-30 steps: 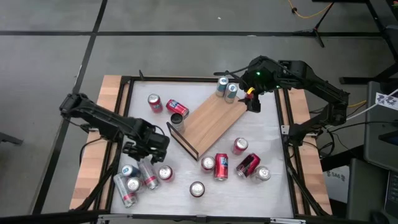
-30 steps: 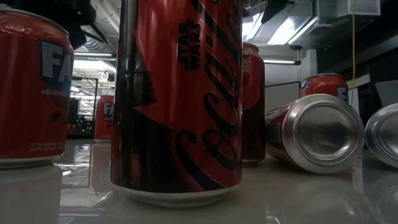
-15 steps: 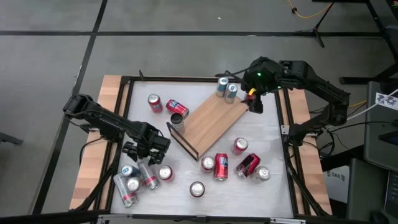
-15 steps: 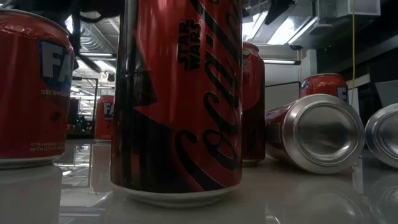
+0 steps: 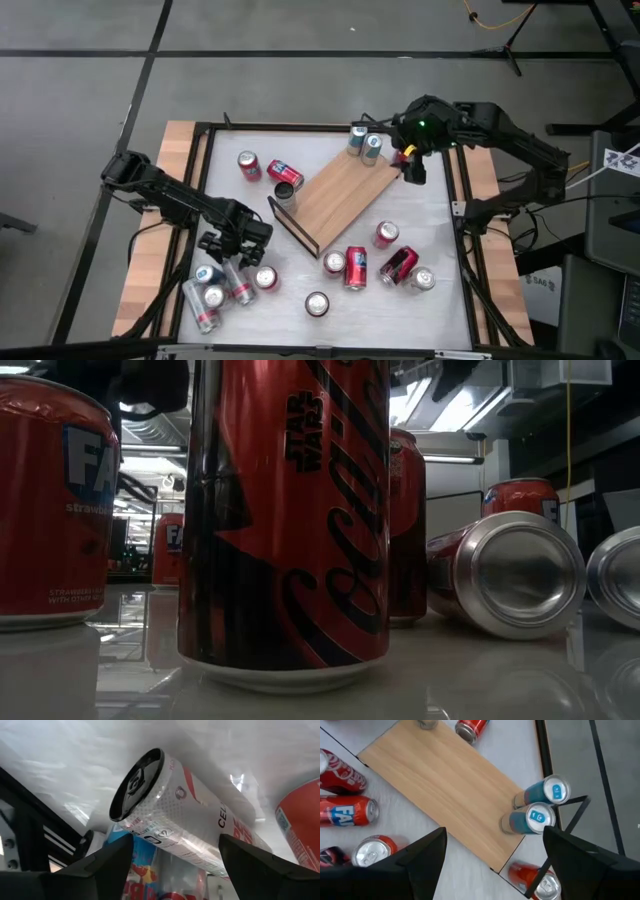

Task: Place canned beverage on shelf
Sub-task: Put the white pink soda can on the shelf aligned with the other white pink soda can

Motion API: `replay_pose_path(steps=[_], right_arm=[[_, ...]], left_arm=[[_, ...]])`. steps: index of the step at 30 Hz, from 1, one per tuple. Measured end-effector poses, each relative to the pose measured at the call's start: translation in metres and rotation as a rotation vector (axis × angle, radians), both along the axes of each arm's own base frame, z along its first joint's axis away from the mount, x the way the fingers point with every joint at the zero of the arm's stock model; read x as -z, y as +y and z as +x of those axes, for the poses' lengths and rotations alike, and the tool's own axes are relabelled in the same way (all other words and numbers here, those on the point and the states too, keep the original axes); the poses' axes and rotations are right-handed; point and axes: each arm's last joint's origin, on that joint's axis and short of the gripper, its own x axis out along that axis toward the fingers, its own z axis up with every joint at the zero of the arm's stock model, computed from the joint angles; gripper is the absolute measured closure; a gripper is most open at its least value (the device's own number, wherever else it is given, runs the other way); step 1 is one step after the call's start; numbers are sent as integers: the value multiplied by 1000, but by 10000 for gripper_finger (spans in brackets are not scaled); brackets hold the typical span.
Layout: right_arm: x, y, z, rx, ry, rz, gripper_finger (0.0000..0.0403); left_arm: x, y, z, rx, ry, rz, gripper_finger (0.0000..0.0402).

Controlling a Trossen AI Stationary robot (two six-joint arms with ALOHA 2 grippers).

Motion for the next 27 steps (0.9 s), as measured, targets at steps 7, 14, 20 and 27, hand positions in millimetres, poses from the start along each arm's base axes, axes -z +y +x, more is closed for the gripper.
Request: replay_pose_path(steps=[7, 14, 20, 27], right_arm=[[30, 5, -17, 24, -65, -3, 81], [54, 9, -29, 25, -116, -16, 81], [66, 10, -34, 26, -107, -13, 81], [68, 10, -34, 26, -101, -12, 81]], left_arm=[[3, 1, -1, -3, -3, 5, 108], [4, 7, 3, -27, -31, 50, 108], [5, 16, 5, -60, -49, 118, 108], [6, 25, 7, -68, -82, 229, 108]])
